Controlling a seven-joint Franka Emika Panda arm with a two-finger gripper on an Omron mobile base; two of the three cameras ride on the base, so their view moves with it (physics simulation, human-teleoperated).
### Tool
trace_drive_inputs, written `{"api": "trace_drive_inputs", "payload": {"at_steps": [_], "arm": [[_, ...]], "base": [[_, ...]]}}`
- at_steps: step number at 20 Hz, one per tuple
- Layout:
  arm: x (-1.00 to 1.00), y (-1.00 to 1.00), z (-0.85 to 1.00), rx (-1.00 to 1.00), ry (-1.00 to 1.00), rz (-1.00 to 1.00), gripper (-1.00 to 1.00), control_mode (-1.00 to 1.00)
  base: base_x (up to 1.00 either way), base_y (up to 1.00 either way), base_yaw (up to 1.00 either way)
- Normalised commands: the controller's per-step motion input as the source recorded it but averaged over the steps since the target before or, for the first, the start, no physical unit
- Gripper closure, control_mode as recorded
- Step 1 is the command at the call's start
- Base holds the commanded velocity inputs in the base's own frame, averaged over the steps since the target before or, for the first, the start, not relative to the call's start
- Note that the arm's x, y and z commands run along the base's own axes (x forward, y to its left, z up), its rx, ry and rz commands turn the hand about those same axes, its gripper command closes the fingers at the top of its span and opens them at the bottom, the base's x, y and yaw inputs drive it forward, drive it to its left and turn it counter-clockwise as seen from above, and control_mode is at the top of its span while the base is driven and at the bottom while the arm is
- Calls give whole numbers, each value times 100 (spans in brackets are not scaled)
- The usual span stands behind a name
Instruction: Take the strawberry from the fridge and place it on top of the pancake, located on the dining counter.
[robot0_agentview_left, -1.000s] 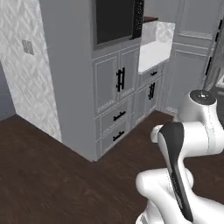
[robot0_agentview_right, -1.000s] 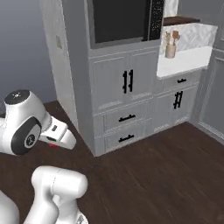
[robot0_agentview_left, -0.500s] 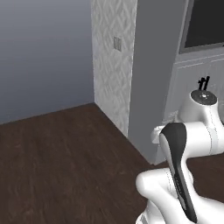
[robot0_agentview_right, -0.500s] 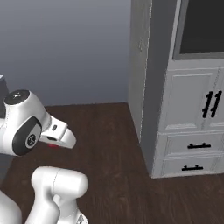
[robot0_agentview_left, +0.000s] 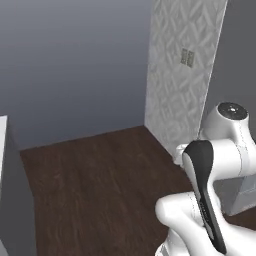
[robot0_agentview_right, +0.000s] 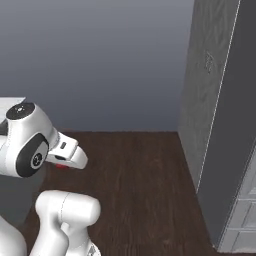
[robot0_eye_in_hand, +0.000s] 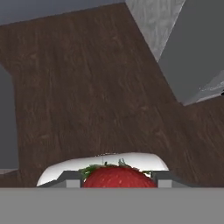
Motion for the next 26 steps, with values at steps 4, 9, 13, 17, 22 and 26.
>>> {"api": "trace_drive_inputs", "payload": {"at_steps": [4, 9, 13, 17, 22, 26], "arm": [[0, 0, 0, 0, 0, 0, 100, 100], [0, 0, 0, 0, 0, 0, 100, 100], [0, 0, 0, 0, 0, 0, 100, 100], [0, 0, 0, 0, 0, 0, 100, 100], [0, 0, 0, 0, 0, 0, 100, 100], [0, 0, 0, 0, 0, 0, 100, 100]], "base": [[100, 68, 37], [100, 32, 19], [100, 0, 1], [100, 0, 1], [100, 10, 8], [100, 0, 27]]}}
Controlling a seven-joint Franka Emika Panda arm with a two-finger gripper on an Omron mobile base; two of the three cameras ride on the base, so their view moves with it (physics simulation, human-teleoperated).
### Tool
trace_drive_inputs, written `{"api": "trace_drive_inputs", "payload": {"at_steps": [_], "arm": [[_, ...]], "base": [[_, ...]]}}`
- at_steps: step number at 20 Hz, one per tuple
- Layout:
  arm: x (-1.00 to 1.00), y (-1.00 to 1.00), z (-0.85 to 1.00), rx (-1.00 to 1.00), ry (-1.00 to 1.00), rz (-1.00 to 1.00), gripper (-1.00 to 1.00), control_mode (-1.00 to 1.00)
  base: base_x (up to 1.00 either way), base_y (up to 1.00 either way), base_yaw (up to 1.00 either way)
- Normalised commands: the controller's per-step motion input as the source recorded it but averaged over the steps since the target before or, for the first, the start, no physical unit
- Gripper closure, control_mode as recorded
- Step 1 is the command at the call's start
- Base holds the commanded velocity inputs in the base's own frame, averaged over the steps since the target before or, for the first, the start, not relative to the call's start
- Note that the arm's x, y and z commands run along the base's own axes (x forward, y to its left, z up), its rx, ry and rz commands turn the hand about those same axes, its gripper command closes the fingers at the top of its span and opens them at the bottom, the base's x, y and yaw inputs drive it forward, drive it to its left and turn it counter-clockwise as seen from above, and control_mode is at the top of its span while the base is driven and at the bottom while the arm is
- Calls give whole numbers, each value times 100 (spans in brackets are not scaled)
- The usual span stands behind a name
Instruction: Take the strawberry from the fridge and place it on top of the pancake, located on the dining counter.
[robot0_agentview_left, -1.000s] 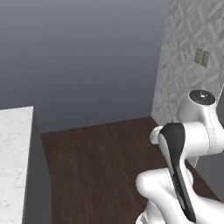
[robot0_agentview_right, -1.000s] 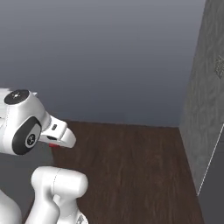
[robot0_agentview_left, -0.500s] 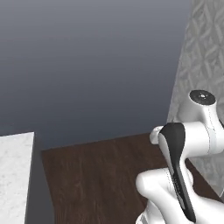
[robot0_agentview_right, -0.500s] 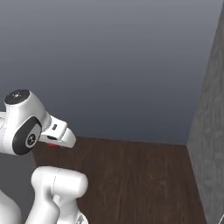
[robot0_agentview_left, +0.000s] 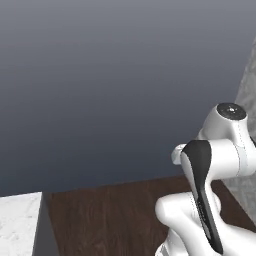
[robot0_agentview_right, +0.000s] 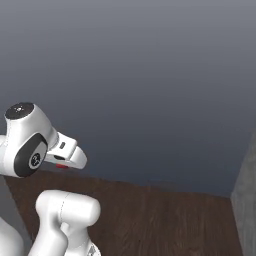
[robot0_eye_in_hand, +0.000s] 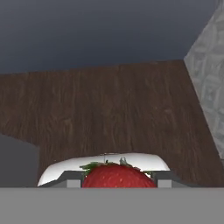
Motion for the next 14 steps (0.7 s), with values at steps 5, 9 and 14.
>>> {"api": "trace_drive_inputs", "payload": {"at_steps": [5, 9, 14], "arm": [[0, 0, 0, 0, 0, 0, 100, 100], [0, 0, 0, 0, 0, 0, 100, 100], [0, 0, 0, 0, 0, 0, 100, 100]], "base": [[100, -1, 59], [100, -8, 68], [100, -24, 77]]}}
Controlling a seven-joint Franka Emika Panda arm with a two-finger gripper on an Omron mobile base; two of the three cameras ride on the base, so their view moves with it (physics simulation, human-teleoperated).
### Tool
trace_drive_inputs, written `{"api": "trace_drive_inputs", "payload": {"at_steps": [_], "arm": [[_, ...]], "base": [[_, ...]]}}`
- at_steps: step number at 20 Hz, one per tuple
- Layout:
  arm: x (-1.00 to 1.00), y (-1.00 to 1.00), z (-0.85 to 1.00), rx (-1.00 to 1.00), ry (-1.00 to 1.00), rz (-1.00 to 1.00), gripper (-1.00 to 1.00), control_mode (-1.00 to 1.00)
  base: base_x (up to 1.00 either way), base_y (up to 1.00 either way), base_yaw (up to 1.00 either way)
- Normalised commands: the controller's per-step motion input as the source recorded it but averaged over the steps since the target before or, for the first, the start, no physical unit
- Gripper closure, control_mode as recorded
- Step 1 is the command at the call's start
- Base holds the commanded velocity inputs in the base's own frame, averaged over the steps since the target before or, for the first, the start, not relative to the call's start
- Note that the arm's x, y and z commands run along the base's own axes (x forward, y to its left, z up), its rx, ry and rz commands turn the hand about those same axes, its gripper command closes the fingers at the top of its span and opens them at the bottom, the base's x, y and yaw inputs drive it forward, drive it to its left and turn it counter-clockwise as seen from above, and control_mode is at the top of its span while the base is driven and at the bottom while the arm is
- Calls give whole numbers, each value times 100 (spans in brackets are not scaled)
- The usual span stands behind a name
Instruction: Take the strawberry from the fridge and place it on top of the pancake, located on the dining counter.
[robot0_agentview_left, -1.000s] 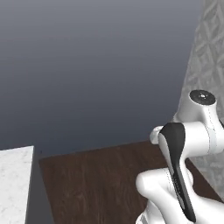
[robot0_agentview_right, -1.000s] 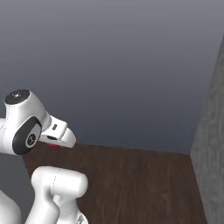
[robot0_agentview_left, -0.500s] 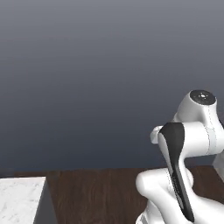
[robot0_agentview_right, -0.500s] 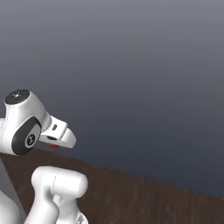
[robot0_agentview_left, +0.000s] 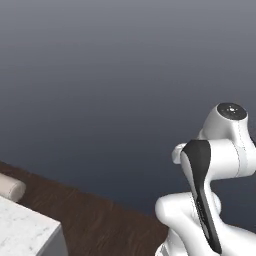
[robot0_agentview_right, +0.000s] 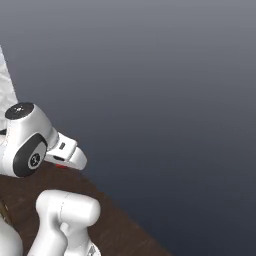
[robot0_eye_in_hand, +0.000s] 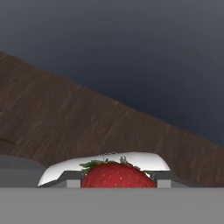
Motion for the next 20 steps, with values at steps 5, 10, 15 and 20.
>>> {"api": "trace_drive_inputs", "payload": {"at_steps": [5, 10, 15, 20], "arm": [[0, 0, 0, 0, 0, 0, 100, 100], [0, 0, 0, 0, 0, 0, 100, 100], [0, 0, 0, 0, 0, 0, 100, 100], [0, 0, 0, 0, 0, 0, 100, 100]], "base": [[100, -24, 80], [99, -65, 62], [100, -50, 51], [100, -1, 31]]}}
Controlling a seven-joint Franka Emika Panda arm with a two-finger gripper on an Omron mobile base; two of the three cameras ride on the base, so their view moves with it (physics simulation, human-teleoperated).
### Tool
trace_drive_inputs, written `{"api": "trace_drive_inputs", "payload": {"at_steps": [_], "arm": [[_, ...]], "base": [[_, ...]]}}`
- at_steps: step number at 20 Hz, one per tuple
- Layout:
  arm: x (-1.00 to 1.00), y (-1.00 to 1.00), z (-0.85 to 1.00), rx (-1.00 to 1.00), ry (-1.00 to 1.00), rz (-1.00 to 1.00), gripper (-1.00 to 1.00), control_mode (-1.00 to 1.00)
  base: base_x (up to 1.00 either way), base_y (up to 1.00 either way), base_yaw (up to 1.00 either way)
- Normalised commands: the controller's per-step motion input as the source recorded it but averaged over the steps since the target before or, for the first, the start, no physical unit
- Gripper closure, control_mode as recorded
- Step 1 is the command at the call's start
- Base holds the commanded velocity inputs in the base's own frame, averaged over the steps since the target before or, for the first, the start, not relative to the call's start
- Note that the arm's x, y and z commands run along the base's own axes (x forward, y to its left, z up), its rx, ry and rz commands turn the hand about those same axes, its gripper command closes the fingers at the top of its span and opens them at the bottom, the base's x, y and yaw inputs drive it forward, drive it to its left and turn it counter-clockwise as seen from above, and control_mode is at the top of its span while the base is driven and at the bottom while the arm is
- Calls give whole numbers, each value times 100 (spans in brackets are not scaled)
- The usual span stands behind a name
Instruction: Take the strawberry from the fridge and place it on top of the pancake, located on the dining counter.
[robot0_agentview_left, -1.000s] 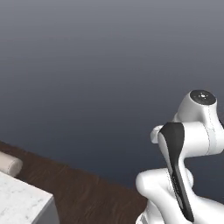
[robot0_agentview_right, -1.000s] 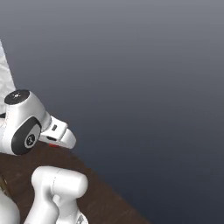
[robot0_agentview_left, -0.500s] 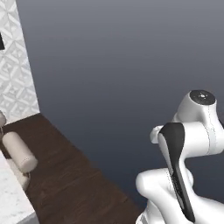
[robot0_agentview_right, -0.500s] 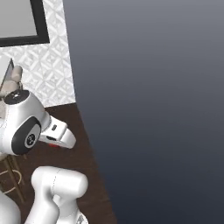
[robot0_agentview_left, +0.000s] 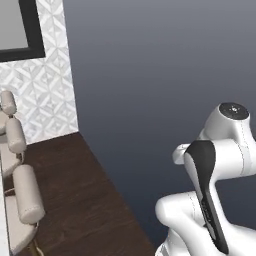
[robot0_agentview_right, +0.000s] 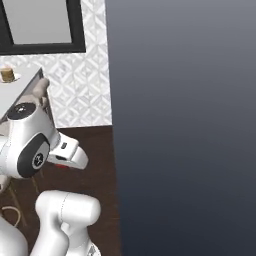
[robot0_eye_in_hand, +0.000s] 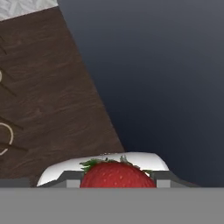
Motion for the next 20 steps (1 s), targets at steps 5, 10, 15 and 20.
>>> {"api": "trace_drive_inputs", "payload": {"at_steps": [5, 10, 15, 20], "arm": [[0, 0, 0, 0, 0, 0, 100, 100], [0, 0, 0, 0, 0, 0, 100, 100], [0, 0, 0, 0, 0, 0, 100, 100], [0, 0, 0, 0, 0, 0, 100, 100]], "base": [[100, 0, 30], [100, -2, 24], [100, -26, 22], [100, -26, 41]]}}
